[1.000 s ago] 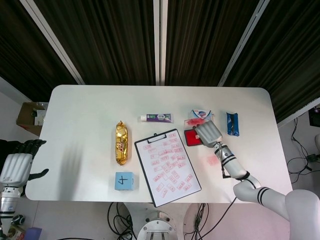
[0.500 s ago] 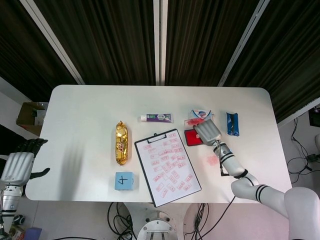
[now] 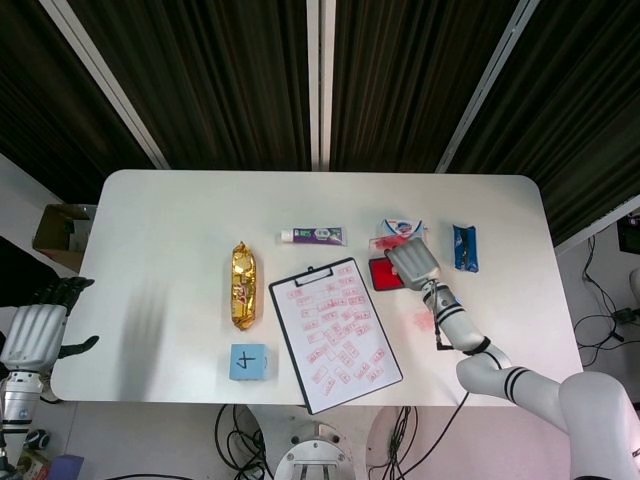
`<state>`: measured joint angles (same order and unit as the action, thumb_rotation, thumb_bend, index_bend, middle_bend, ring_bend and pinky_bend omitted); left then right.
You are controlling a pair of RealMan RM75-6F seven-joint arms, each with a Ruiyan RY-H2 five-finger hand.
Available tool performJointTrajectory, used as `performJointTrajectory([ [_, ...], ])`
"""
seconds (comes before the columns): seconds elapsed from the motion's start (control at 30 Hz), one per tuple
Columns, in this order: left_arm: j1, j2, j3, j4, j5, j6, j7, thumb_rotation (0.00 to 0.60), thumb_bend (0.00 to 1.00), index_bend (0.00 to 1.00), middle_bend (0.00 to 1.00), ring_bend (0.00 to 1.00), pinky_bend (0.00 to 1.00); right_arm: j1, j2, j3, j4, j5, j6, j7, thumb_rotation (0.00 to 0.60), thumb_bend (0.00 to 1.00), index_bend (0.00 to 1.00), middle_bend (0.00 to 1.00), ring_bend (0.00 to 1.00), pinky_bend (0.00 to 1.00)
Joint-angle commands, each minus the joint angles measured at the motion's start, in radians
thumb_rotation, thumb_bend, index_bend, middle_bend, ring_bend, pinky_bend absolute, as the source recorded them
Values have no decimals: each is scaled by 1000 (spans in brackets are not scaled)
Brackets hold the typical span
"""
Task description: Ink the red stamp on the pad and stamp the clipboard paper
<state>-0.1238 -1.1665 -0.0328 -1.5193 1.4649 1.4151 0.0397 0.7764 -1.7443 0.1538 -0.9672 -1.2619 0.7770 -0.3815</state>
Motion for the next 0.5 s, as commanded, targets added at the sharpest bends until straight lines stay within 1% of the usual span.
performJointTrajectory([
  [0.03,0,0,0,1,0,0,-1,600,0,196,193,156,247,-1,-5,-6,11,-2,2,8,600,519,1000,920,939,966],
  [0.5,3,1,1,-3,-1,4,5,600,0,196,194,156,247,1,-19,-18,42,-29,25,63,600,519,1000,921,939,967],
])
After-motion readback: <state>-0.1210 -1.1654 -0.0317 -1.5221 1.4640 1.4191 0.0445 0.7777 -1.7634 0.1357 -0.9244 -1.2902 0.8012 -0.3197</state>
